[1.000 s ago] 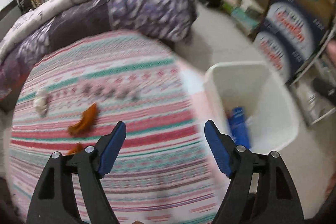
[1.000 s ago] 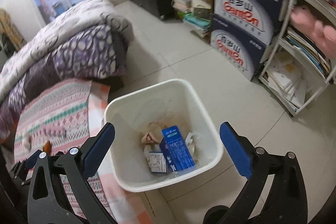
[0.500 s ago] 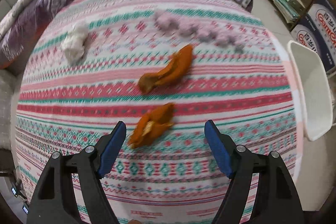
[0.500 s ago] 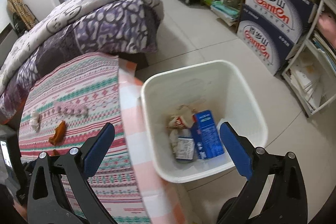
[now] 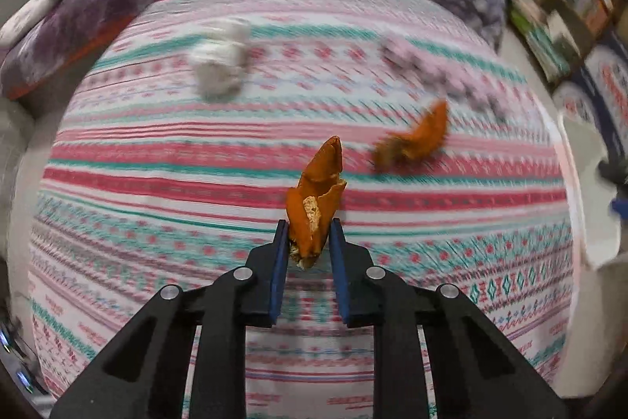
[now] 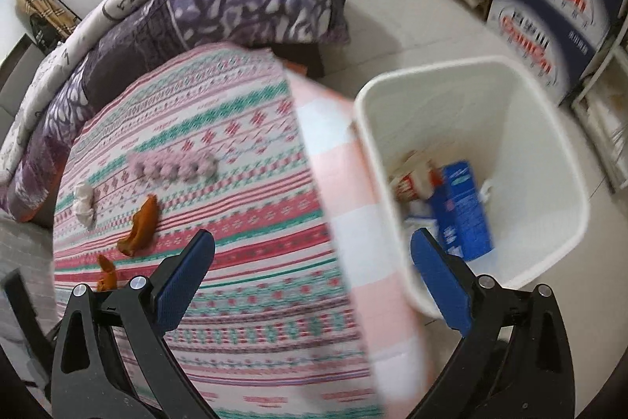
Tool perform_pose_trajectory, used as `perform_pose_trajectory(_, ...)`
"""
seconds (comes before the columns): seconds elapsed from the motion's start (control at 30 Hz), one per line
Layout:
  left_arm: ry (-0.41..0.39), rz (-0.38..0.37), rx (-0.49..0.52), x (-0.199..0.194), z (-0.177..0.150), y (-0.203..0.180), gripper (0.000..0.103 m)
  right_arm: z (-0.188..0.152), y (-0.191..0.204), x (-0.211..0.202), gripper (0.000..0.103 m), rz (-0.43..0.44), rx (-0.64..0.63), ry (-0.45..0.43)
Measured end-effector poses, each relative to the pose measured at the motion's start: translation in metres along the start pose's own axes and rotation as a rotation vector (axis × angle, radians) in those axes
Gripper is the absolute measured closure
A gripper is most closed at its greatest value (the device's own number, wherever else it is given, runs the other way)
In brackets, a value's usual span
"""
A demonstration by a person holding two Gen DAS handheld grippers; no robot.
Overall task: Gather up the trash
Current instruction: 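Grasp the other orange peel with right tool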
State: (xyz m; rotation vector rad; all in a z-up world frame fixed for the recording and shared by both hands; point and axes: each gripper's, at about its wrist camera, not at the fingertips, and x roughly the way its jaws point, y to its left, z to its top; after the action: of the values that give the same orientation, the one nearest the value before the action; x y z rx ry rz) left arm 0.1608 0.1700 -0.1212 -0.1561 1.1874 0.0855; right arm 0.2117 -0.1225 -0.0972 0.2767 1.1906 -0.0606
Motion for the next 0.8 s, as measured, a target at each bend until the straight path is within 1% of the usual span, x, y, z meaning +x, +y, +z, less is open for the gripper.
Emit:
perform_pose_trajectory(0.07, -0.034, 0.004, -0.067, -0.013, 0.003, 0.019, 0.082, -0.005, 0.016, 0.012, 0.007, 0.011, 0.011, 0.016)
perform_pose_trajectory(0.17, -0.085, 0.037, -0.122, -0.029, 0.004, 0.038, 0.082, -0.012, 0.048, 0.033, 0.007, 0.025, 0.045, 0.026)
perform_pose_trajectory(0.27, -0.122, 0.032, -0.187, -0.042, 0.004, 0.053, 0.082, -0.018, 0.082, 0.051, 0.007, 0.044, 0.094, 0.025)
perform_pose_trajectory(0.4, -0.144, 0.026, -0.222, -0.05, 0.007, 0.061, 0.082, -0.022, 0.121, 0.063, 0.008, 0.026, 0.105, -0.011)
perform_pose_trajectory(0.47, -0.142, 0.021, -0.238, -0.048, 0.008, 0.064, 0.081, -0.023, 0.139, 0.067, 0.008, 0.006, 0.078, -0.036)
perform_pose_trajectory(0.53, -0.131, 0.017, -0.259, -0.045, 0.007, 0.071, 0.081, -0.023, 0.152, 0.074, 0.009, -0.022, 0.034, -0.035)
perform_pose_trajectory(0.57, -0.13, 0.017, -0.267, -0.045, 0.007, 0.075, 0.081, -0.024, 0.158, 0.08, 0.011, -0.046, 0.007, -0.026)
perform_pose_trajectory(0.63, -0.125, 0.015, -0.29, -0.045, 0.005, 0.083, 0.081, -0.026, 0.168, 0.084, 0.014, -0.111, -0.065, -0.049)
perform_pose_trajectory(0.67, -0.125, 0.013, -0.298, -0.045, 0.005, 0.086, 0.081, -0.027, 0.17, 0.084, 0.021, -0.13, -0.098, -0.06)
perform_pose_trajectory(0.7, -0.125, 0.01, -0.31, -0.045, 0.005, 0.09, 0.081, -0.029, 0.174, 0.084, 0.034, -0.15, -0.141, -0.077)
perform_pose_trajectory(0.73, -0.127, 0.008, -0.318, -0.046, 0.005, 0.092, 0.081, -0.031, 0.174, 0.082, 0.043, -0.149, -0.168, -0.096)
perform_pose_trajectory(0.77, -0.13, 0.005, -0.327, -0.048, 0.004, 0.094, 0.081, -0.033, 0.175, 0.079, 0.062, -0.133, -0.198, -0.111)
perform_pose_trajectory(0.8, -0.133, 0.002, -0.334, -0.049, 0.005, 0.096, 0.081, -0.036, 0.175, 0.077, 0.075, -0.115, -0.229, -0.112)
